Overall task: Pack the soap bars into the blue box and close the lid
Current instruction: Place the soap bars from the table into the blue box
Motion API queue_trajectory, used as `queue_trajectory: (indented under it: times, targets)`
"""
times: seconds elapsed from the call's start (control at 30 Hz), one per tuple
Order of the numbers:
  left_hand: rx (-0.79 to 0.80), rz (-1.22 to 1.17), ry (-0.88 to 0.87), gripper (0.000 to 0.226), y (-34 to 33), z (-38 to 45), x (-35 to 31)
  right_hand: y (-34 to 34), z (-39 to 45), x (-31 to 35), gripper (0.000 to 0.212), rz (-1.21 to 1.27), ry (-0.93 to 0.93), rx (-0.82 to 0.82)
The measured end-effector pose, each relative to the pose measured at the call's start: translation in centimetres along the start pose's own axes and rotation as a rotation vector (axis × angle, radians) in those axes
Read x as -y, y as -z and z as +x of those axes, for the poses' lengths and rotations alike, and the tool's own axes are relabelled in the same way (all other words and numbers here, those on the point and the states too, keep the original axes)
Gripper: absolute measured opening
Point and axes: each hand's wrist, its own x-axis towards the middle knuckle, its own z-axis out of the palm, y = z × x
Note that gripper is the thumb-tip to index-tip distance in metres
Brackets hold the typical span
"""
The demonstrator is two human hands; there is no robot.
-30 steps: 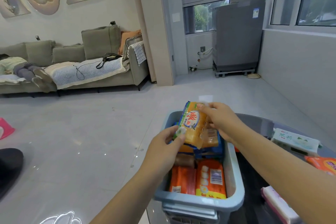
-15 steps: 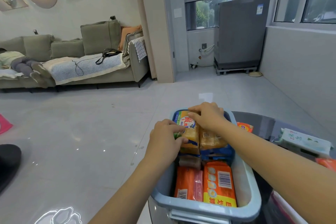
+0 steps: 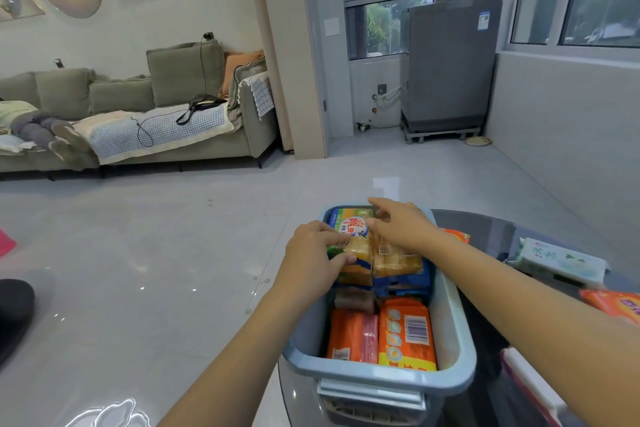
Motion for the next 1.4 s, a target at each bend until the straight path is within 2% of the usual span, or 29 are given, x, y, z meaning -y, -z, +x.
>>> queue_trajectory:
  times: [0.1, 0.27, 0.43, 0.6, 0.87, 1.07, 1.23, 1.3, 1.4]
  targets:
    - [-0.029, -0.037, -0.001, 0.043, 0.0, -0.8, -0.5, 0.5, -2.2, 0.2, 0.038, 0.191, 0.065, -0.011]
    - [-0.094, -0.223, -0.049, 0.034, 0.2, -2.4, -3.5, 1.5, -6.5, -0.7, 0.03, 0.233, 0.154, -0.177]
    - [-0.04, -0.452, -0.084, 0.023, -1.2, -4.4, -8.6, 3.0, -10.8, -4.2, 0.022, 0.318, 0.123, -0.323]
    - [0.006, -0.457, -0.181, 0.022, -3.8, -5.9, -13.0, 4.7, -14.9, -8.3, 0.021, 0.339, 0.041, -0.429]
    - [0.158, -0.385, -0.223, 0.03, -9.1, -7.8, -17.2, 5.0, -18.8, -15.5, 0.026, 0.312, -0.139, -0.39]
    - [0.315, -0.29, 0.033, 0.041, -14.0, -8.3, -16.4, 3.8, -19.5, -18.6, 0.024, 0.261, -0.288, -0.314]
    - [0.41, -0.084, 0.159, 0.051, -16.2, -8.7, -15.3, 2.8, -19.4, -19.9, 0.048, 0.036, -0.46, -0.135]
    - [0.43, -0.12, 0.17, 0.046, -16.7, -8.8, -15.1, 2.5, -18.9, -20.1, 0.05, -0.051, -0.481, -0.045]
    - [0.409, -0.247, 0.22, 0.045, -17.5, -8.8, -14.9, 2.3, -18.1, -20.0, 0.047, -0.045, -0.486, 0.04]
